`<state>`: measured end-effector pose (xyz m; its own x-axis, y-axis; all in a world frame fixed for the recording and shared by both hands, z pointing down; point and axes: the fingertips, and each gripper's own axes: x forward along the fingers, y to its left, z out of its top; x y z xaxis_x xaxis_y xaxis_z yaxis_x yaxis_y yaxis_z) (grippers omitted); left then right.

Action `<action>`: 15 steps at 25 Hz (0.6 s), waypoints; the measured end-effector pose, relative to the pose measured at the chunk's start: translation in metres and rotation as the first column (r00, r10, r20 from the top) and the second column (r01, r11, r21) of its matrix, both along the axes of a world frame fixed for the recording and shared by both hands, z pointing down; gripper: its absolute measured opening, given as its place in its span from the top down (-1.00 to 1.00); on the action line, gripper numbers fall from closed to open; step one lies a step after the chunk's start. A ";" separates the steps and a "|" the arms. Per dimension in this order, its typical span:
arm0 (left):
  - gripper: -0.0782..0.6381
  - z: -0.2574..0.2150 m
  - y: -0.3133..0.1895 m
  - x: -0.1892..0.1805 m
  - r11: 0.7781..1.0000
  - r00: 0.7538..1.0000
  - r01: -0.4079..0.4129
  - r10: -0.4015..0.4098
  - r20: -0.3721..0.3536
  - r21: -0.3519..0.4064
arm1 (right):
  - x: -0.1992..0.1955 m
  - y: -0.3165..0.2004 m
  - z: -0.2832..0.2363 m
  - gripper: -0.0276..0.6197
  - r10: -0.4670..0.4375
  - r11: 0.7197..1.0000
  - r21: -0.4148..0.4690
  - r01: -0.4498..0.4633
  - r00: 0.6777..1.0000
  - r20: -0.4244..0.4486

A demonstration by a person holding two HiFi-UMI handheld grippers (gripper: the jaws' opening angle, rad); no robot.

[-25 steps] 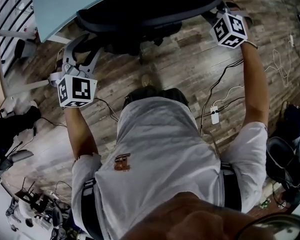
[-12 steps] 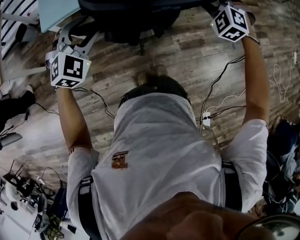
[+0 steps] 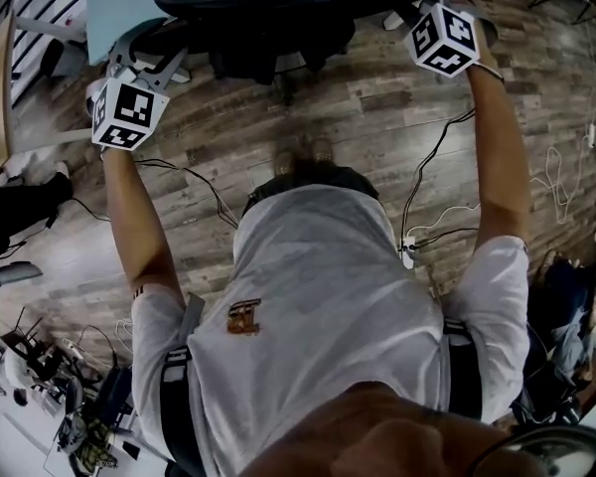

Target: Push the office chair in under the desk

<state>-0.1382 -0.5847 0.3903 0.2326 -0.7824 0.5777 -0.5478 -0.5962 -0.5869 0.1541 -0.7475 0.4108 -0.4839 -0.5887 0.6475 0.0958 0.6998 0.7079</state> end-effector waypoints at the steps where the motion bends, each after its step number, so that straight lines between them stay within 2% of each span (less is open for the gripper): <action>1: 0.11 0.000 -0.004 -0.002 1.000 1.000 0.005 -0.005 0.000 -0.001 | -0.001 -0.004 0.000 0.24 -0.001 1.000 0.000 0.001 1.000 0.001; 15: 0.10 -0.001 -0.037 -0.009 0.999 0.999 0.039 -0.039 0.002 0.018 | -0.012 -0.043 0.000 0.23 -0.016 1.000 -0.003 0.016 1.000 -0.004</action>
